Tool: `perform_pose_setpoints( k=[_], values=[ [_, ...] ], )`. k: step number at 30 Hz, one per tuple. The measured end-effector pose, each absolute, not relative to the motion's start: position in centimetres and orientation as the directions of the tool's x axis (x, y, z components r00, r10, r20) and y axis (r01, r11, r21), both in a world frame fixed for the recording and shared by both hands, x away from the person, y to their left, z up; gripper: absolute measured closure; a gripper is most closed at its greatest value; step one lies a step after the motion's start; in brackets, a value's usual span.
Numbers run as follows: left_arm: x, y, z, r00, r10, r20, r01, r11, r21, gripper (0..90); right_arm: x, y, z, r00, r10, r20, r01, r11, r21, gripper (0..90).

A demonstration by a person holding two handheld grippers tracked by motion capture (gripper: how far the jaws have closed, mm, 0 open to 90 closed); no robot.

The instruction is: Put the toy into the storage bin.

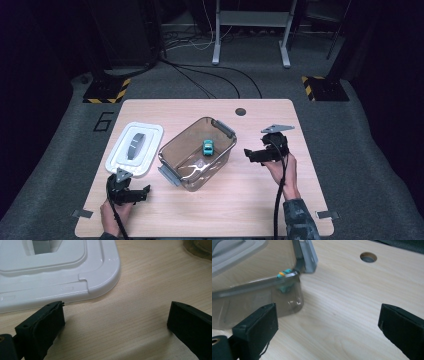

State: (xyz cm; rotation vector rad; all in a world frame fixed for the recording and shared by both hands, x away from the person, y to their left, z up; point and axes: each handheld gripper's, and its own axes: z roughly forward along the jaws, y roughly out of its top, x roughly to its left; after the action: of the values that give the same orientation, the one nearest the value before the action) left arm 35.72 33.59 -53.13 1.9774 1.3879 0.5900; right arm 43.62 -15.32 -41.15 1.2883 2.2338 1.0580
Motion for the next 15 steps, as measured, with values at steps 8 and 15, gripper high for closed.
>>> perform_pose_setpoints(
  k=[8,15],
  values=[
    [35.7,33.6,-53.1,0.341,0.940,-0.001,0.651,-0.235,0.721,0.8,42.9,-17.4,-44.8,-0.483,0.872,0.082,0.626,0.278,0.729,0.2],
    [35.7,33.6,-53.1,0.340,0.940,-0.001,0.651,-0.235,0.721,0.8,42.2,-19.0,-48.2,-0.433,0.899,0.065,0.653,0.263,0.710,0.0]
  ],
)
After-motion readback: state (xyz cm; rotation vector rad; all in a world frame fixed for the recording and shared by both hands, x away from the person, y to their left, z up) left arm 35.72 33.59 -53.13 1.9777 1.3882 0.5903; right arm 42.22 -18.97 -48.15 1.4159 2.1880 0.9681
